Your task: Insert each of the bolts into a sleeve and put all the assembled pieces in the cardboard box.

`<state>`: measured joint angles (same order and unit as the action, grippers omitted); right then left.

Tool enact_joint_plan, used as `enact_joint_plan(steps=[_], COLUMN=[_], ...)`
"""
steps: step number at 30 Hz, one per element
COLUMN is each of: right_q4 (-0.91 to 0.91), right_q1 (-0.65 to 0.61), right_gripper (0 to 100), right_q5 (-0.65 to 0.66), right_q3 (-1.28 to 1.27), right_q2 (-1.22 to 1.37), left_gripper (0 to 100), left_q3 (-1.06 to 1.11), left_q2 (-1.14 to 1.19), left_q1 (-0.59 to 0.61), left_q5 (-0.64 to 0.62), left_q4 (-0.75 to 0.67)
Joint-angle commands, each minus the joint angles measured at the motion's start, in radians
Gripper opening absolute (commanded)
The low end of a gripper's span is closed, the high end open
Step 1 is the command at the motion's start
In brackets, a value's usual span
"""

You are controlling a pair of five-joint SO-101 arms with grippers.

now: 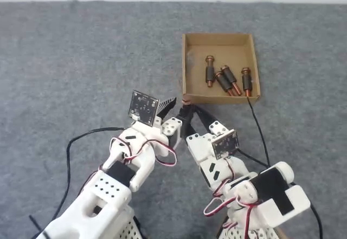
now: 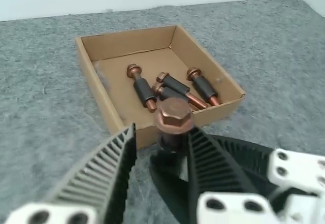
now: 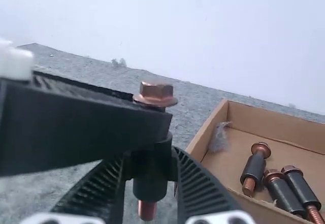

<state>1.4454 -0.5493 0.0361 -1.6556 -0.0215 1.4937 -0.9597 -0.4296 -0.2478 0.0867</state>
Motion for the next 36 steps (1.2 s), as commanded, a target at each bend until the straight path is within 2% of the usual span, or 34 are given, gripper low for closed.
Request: enact_joint_plan(steps=[1,10,15,23,27,29,36], right_q4=[0.036,0.036,0.036,0.036,0.036,0.036,0.042], right_q1=[0.016,0.016,0.016,0.041,0.071,0.07,0.074], right_gripper=[0.6,0.6,0.6,0.6,0.6,0.6,0.6], right_q5=[0.008,0.008,0.008,0.005,0.002,0.002,0.005], right_q3=[-0.002,-0.002,-0.002,-0.002,0.011,0.011,0.005], right_q2=[-0.004,-0.004,-0.004,-0.012,-0.012,-0.012,-0.015], left_gripper=[15,15,15,14,5,0,1], left_q3=[0.018,0.153,0.186,0.151,0.189,0.191,0.191], left_q2=[-0.123,-0.641,-0.881,-0.862,-0.862,-0.862,-0.862], left_q1=[-0.055,-0.094,-0.017,0.193,0.338,0.405,0.554], left_q5=[0.008,0.008,0.008,0.008,-0.006,-0.038,-0.049], left_q4=[0.028,0.25,0.374,0.381,0.381,0.414,0.597])
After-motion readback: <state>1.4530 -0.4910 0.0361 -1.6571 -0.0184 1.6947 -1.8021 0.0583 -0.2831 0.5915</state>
